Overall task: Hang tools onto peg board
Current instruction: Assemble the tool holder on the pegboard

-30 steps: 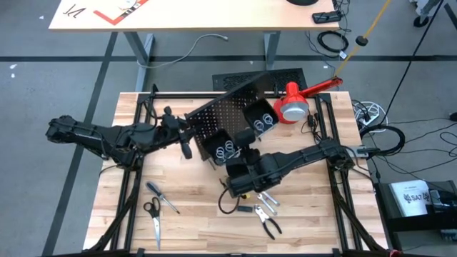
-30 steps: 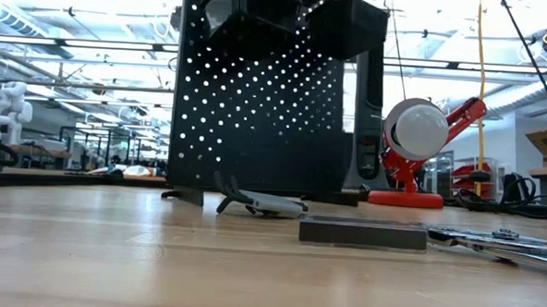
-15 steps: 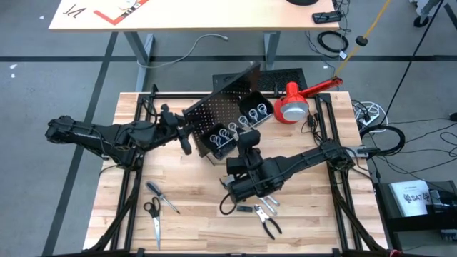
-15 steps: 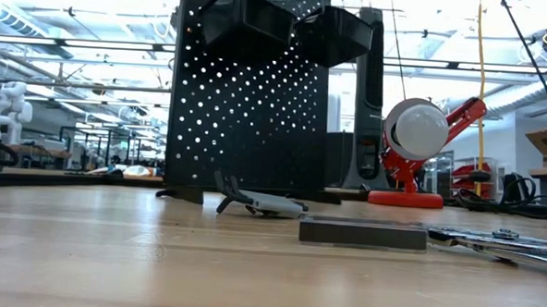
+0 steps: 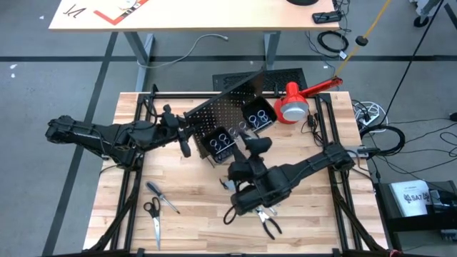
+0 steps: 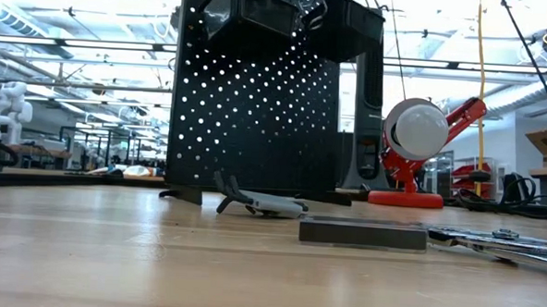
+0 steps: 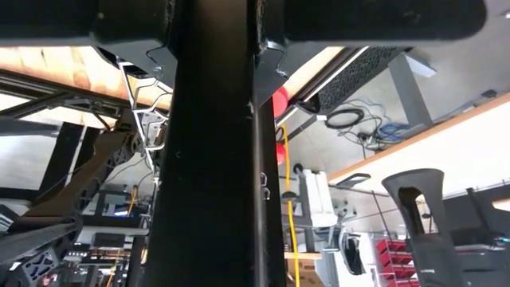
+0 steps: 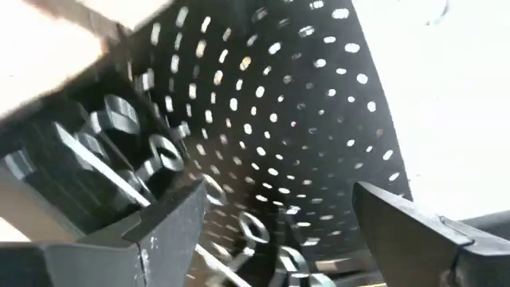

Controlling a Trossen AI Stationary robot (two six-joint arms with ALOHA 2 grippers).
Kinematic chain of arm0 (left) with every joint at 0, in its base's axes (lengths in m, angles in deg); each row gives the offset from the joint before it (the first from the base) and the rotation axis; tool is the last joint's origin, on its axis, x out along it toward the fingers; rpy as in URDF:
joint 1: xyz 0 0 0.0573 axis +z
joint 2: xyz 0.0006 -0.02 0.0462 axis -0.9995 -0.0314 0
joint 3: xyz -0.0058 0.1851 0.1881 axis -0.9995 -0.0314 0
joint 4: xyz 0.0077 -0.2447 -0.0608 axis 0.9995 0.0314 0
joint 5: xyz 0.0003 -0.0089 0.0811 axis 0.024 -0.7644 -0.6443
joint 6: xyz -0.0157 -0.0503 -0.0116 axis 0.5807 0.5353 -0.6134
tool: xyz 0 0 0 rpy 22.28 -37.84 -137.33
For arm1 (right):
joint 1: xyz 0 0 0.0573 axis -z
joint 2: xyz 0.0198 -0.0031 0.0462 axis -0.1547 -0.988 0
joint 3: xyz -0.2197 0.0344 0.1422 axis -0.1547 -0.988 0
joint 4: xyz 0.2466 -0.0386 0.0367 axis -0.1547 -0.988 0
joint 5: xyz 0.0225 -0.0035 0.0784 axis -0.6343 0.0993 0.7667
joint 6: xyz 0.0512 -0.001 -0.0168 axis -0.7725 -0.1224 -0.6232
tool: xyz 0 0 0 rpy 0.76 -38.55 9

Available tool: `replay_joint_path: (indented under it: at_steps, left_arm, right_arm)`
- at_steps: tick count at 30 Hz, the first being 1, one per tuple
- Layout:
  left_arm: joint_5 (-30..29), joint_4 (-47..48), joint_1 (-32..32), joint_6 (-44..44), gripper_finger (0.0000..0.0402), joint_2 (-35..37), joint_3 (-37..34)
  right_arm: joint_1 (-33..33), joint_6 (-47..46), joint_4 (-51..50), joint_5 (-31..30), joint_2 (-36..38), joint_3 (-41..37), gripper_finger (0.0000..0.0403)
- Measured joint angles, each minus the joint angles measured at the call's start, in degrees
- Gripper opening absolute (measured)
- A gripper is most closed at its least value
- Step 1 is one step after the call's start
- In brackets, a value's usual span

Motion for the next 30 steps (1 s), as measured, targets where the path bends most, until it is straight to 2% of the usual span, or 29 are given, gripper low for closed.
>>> replay_joint_path:
  at_steps: [2,5,8,13,16,20,24,30]
  left_arm:
    - [0.00,-0.06,0.00,0.02,0.0069,-0.02,-0.02]
    - [-0.01,-0.14,0.00,-0.20,0.0069,-0.02,-0.04]
    - [0.00,-0.24,0.00,-0.49,0.0069,-0.04,-0.05]
    - [0.02,-0.64,-0.04,-1.48,0.0069,-0.07,-0.09]
    - [0.02,-0.72,-0.02,-1.71,0.0069,-0.07,-0.09]
    - [0.02,-0.76,-0.02,-2.06,0.0069,-0.07,-0.09]
    - [0.01,-0.79,-0.02,-2.14,0.0069,-0.07,-0.09]
    - [0.00,-0.79,-0.02,-2.16,0.0069,-0.07,-0.09]
  right_arm:
    - [-0.41,-7.02,1.22,2.39,1.00,0.00,0.0315]
    - [-0.04,-17.98,1.28,10.57,2.25,0.02,0.0311]
    - [1.52,-24.06,0.46,16.78,2.12,0.05,0.0290]
    - [4.84,-24.79,2.38,24.08,2.12,0.02,0.0223]
    - [6.68,-24.29,4.22,24.69,2.11,0.02,0.0179]
    - [9.38,-22.85,5.32,29.66,2.10,0.02,0.0138]
    - [10.69,-22.84,5.68,30.94,2.12,0.02,0.0127]
    - [11.05,-22.80,5.19,31.25,2.12,0.02,0.0140]
